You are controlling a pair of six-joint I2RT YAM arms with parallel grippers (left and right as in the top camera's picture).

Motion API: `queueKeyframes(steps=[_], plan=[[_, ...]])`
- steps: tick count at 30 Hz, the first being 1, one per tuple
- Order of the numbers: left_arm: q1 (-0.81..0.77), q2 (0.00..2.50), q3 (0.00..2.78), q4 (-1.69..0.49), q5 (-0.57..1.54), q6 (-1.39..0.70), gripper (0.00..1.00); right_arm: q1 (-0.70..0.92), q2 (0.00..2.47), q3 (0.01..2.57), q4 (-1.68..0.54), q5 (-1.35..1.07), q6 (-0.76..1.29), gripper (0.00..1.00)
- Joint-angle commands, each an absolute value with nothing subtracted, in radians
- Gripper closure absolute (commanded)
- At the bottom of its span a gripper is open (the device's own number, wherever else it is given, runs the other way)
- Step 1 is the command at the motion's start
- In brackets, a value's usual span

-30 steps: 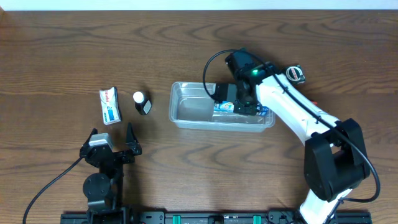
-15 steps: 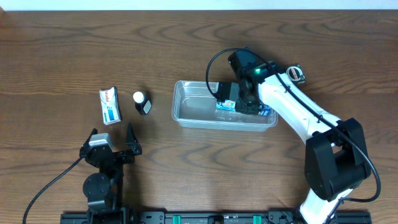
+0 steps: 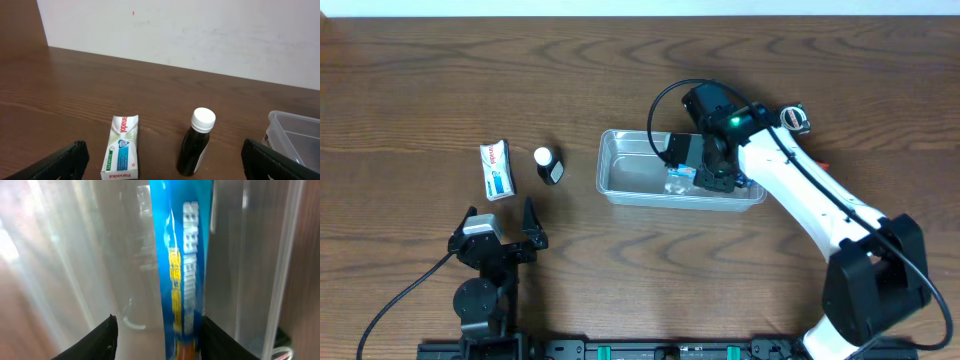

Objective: Pack container
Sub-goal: 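Tip the blue box flat and open the right gripper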

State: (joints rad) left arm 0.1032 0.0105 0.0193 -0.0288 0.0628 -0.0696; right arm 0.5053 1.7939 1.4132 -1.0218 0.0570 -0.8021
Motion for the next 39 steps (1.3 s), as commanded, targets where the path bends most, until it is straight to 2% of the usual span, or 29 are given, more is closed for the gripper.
queueKeyframes(steps=[1, 6, 18, 24, 25, 27, 32, 34, 36, 39], plan=[[0.105, 0.005, 0.004, -0.066, 0.066, -0.052, 0.02, 0.517, 1.769, 1.412, -1.051, -0.018, -0.757, 0.51], [0.105, 0.005, 0.004, -0.065, 0.066, -0.052, 0.02, 0.519, 1.769, 1.412, -1.09, -0.115, -0.756, 0.55], [0.105, 0.005, 0.004, -0.066, 0.066, -0.052, 0.02, 0.517, 1.765, 1.492, -1.09, -0.121, -0.727, 0.51], [0.105, 0.005, 0.004, -0.065, 0.066, -0.052, 0.02, 0.517, 1.765, 1.609, -1.09, -0.151, -0.392, 0.24], [0.105, 0.005, 0.004, -0.065, 0.066, -0.053, 0.02, 0.519, 1.765, 1.617, -1.091, -0.197, -0.332, 0.1], [0.105, 0.005, 0.004, -0.065, 0.066, -0.053, 0.02, 0.525, 1.765, 1.618, -1.096, -0.28, -0.311, 0.01], [0.105, 0.005, 0.004, -0.065, 0.066, -0.052, 0.02, 0.529, 1.766, 1.614, -1.082, -0.33, -0.306, 0.01], [0.105, 0.005, 0.004, -0.065, 0.066, -0.052, 0.02, 0.526, 1.766, 1.614, -1.064, -0.317, -0.223, 0.09], [0.105, 0.005, 0.004, -0.066, 0.066, -0.052, 0.02, 0.519, 1.766, 1.614, -1.06, -0.293, -0.109, 0.13], [0.105, 0.005, 0.004, -0.065, 0.066, -0.053, 0.02, 0.511, 1.766, 1.614, -1.093, -0.173, 0.093, 0.22]])
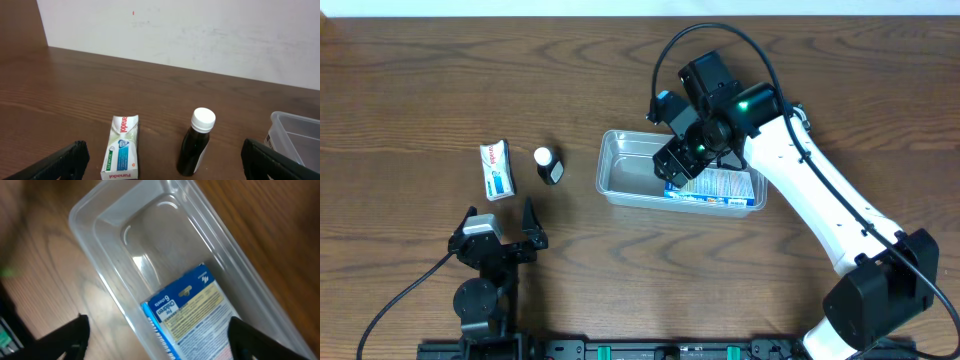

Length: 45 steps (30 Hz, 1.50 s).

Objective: Pack container
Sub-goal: 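Tip the blue box flat and open the right gripper, then move right gripper to the red Panadol packet and grasp it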

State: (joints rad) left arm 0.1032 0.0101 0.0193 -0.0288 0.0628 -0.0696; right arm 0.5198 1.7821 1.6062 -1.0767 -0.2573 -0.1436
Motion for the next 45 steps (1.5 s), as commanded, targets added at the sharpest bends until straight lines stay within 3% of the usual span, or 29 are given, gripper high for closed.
queueKeyframes(steps=[1, 6, 9, 16, 22, 26, 35, 45], plan=[[0.105, 0.005, 0.004, -0.065, 0.066, -0.052, 0.02, 0.507, 1.766, 1.614, -1.114, -0.11, 0.179, 0.23], [0.105, 0.005, 0.004, -0.065, 0.066, -0.052, 0.02, 0.504, 1.766, 1.614, -1.194, 0.086, 0.369, 0.45], [0.105, 0.005, 0.004, -0.065, 0.066, -0.053, 0.02, 0.49, 1.765, 1.614, -1.197, 0.177, 0.449, 0.48], [0.105, 0.005, 0.004, -0.066, 0.066, -0.052, 0.02, 0.391, 1.744, 1.616, -1.185, 0.179, 0.479, 0.39], [0.105, 0.005, 0.004, -0.065, 0.066, -0.053, 0.02, 0.23, 1.712, 1.616, -1.144, 0.177, 0.474, 0.24], [0.105, 0.005, 0.004, -0.065, 0.066, -0.052, 0.02, 0.127, 1.722, 1.613, -1.139, 0.159, 0.475, 0.2], [0.105, 0.005, 0.004, -0.066, 0.066, -0.052, 0.02, -0.001, 1.753, 1.542, -1.046, 0.161, 0.475, 0.15], [0.105, 0.005, 0.004, -0.065, 0.066, -0.052, 0.02, -0.056, 1.753, 1.298, -0.935, 0.153, 0.572, 0.13]])
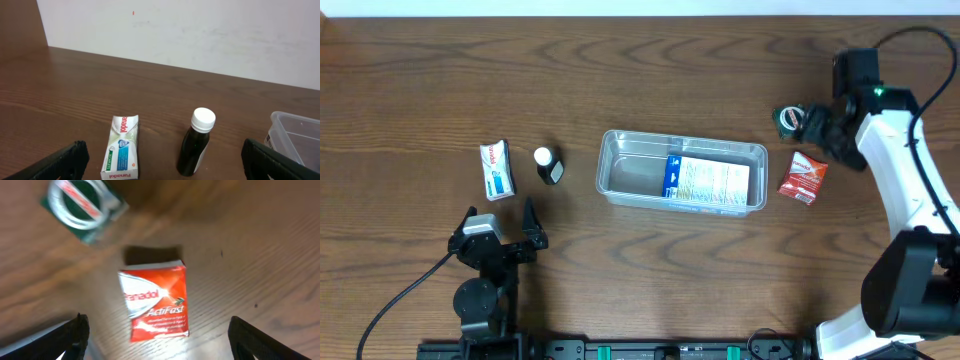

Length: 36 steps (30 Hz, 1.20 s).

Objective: Pack container
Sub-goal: 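Move right gripper to the red Panadol packet and grasp it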

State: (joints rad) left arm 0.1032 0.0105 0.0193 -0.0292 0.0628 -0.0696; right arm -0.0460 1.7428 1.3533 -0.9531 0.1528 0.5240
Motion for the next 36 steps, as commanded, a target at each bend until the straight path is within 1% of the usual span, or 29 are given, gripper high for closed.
queueKeyframes(steps=[1, 8, 18, 24, 33, 36], plan=[[0.105, 0.005, 0.004, -0.066, 0.066, -0.052, 0.02, -0.057, 1.753, 1.269, -0.91, 0.148, 0.572, 0.13], [0.105, 0.005, 0.004, -0.065, 0.066, -0.052, 0.02, -0.057, 1.753, 1.123, -0.731, 0.123, 0.576, 0.14], [0.105, 0.005, 0.004, -0.065, 0.066, -0.052, 0.02, -0.056, 1.753, 1.014, -0.581, 0.123, 0.591, 0.17], [0.105, 0.005, 0.004, -0.065, 0.066, -0.053, 0.02, -0.055, 1.753, 0.992, -0.551, 0.123, 0.59, 0.27], [0.105, 0.005, 0.004, -0.065, 0.066, -0.052, 0.02, -0.051, 1.753, 0.982, -0.541, 0.123, 0.59, 0.39], [0.105, 0.005, 0.004, -0.065, 0.066, -0.052, 0.02, -0.051, 1.753, 0.975, -0.542, 0.124, 0.59, 0.44]])
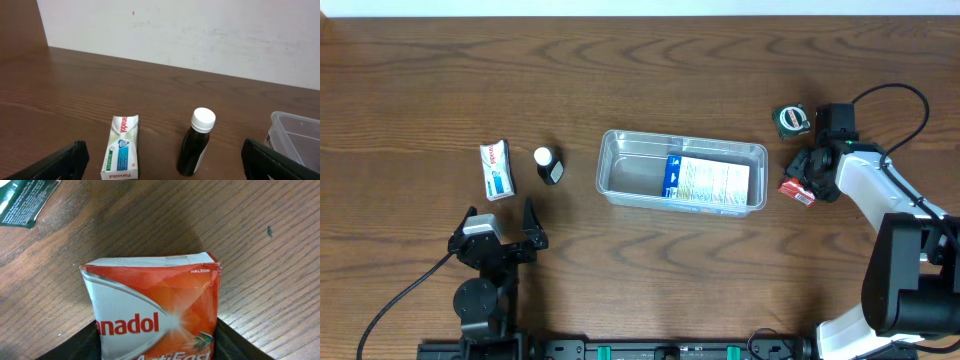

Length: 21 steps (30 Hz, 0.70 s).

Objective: Pack container
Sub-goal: 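Move right gripper to the red Panadol packet and grasp it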

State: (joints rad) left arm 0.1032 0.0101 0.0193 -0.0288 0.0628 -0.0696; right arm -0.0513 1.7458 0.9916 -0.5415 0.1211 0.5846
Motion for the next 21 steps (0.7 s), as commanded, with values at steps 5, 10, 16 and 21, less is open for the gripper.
queueKeyframes(steps=[5, 10, 16, 21], plan=[[0.105, 0.005, 0.004, -0.065, 0.066, -0.052, 0.02, -0.051, 1.75, 0.974, -0.543, 0.126, 0.55, 0.5], [0.105, 0.005, 0.004, -0.065, 0.066, -0.053, 0.02, -0.053, 1.7, 0.991, -0.575, 0.123, 0.485, 0.44], [0.105, 0.005, 0.004, -0.065, 0.066, -0.052, 0.02, -0.054, 1.55, 1.055, -0.648, 0.123, 0.418, 0.41], [0.105, 0.005, 0.004, -0.065, 0.066, -0.052, 0.02, -0.05, 1.365, 1.08, -0.669, 0.086, 0.402, 0.44]])
